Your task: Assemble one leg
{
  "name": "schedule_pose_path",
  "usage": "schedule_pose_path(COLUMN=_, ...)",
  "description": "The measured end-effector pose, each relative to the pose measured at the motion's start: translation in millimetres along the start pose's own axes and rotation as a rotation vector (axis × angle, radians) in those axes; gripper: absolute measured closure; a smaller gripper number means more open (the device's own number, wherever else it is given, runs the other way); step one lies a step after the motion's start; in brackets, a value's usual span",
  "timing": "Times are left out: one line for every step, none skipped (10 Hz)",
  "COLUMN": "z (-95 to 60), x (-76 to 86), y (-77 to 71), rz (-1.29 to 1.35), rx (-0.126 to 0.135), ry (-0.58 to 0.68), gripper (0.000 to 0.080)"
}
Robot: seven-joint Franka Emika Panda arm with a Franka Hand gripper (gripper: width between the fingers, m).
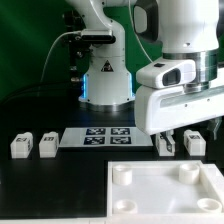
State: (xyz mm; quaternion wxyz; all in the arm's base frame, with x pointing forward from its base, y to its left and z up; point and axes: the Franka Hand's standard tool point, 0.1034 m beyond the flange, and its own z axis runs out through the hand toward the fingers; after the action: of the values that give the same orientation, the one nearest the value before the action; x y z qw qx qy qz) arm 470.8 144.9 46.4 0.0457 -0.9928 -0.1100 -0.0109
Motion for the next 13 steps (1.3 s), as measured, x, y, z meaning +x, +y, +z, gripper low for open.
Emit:
schedule_pose_path(z=4.9, x=-10.3, y=-17.9, rz=0.1, rx=0.005, ry=-0.006, gripper=0.015)
schedule_pose_path(z=9.4, x=-19.3, y=-34.3, rz=0.094, rx=0.009, ry=-0.007, gripper=0.015)
schedule_pose_path(z=12.6, x=-27.1, y=-45.2, rz=0.078, rx=0.007, ry=-0.031, gripper=0.015)
schedule_pose_path(z=13.3, x=-25.9, y=-46.3, rz=0.026, rx=0.011, ry=0.006, gripper=0.015)
schedule_pose_path(z=14.3, x=-28.2, y=-45.2, rz=0.03, rx=0.009, ry=-0.009, gripper=0.015)
schedule_pose_path(z=15.1, x=-36.8, y=-43.1, rz=0.022, rx=-0.003, ry=-0.131, gripper=0.015)
schedule_pose_path(z=11.3, x=-34.5, y=-41.9, rz=0.023, rx=-0.009, ry=-0.246, gripper=0.015)
schedule_pose_path(z=7.3, x=-31.3, y=-40.1, rz=0.033, rx=-0.014, ry=-0.361, gripper=0.015)
schedule_pose_path(z=8.7, x=-32.3, y=-39.3, rz=0.05, rx=-0.018, ry=-0.473, gripper=0.015)
schedule_pose_path(z=12.6, x=-35.3, y=-36.3, rz=0.058, rx=-0.018, ry=-0.57, gripper=0.015)
schedule_pose_path(z=13.1, x=-41.5, y=-32.0, rz=0.066, rx=-0.021, ry=-0.701, gripper=0.015)
schedule_pose_path(z=16.6, x=-42.5, y=-30.0, rz=0.075, rx=-0.02, ry=-0.798, gripper=0.015)
schedule_pose_path(z=20.6, x=-41.2, y=-30.7, rz=0.087, rx=-0.022, ry=-0.846, gripper=0.015)
